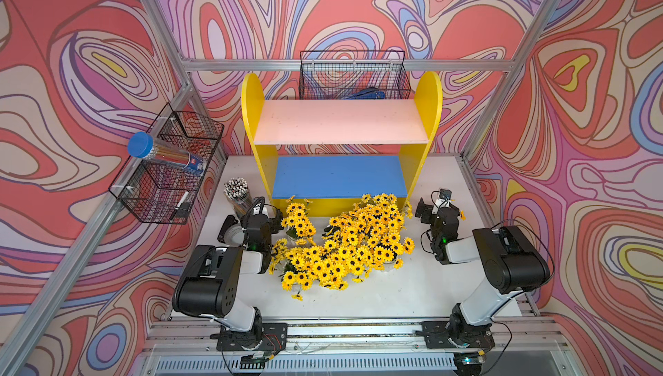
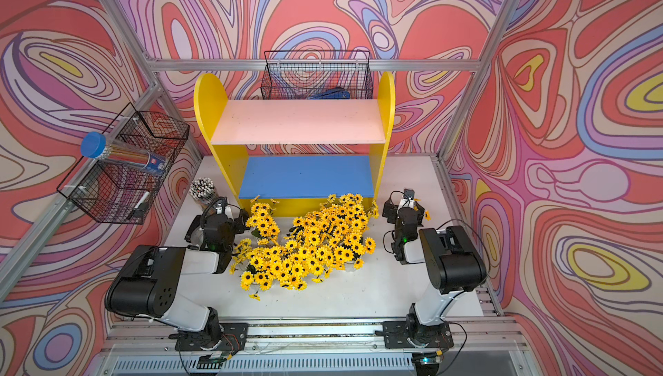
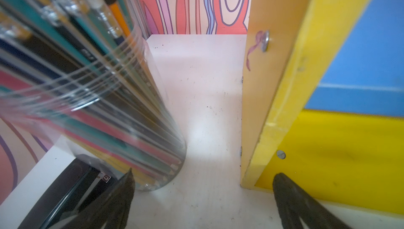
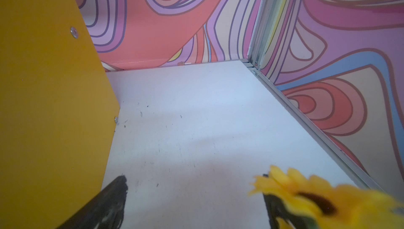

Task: Take the sunflower pots off the shelves
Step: Reset both arms

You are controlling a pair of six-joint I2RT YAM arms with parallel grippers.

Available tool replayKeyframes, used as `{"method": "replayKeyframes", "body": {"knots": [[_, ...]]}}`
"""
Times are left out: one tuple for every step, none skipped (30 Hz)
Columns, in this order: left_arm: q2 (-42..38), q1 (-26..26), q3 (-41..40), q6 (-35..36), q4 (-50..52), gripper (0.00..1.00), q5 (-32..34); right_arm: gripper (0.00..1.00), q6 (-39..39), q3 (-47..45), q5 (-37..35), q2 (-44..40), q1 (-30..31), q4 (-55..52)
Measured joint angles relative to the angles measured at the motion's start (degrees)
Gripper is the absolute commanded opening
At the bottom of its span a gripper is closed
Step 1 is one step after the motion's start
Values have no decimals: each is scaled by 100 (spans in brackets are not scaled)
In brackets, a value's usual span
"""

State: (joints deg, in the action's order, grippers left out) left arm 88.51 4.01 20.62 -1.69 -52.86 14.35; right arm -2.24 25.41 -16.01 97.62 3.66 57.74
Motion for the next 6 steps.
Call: {"method": "replayKeyframes", "body": {"knots": [[0, 0, 0, 0, 2, 100, -2, 98, 0, 0, 0, 0, 0, 0], [0, -2, 0, 0, 9, 100, -2, 98, 0, 0, 0, 0, 0, 0], [0, -7, 0, 0, 24, 100, -9, 98, 0, 0, 0, 0, -2, 0], [0, -17, 0, 0, 42, 100, -24, 98, 0, 0, 0, 0, 0, 0], [0, -28, 0, 0, 55, 100, -28, 98, 0, 0, 0, 0, 0, 0], [0, -35, 0, -2, 57, 100, -33, 98, 0, 0, 0, 0, 0, 0]]}}
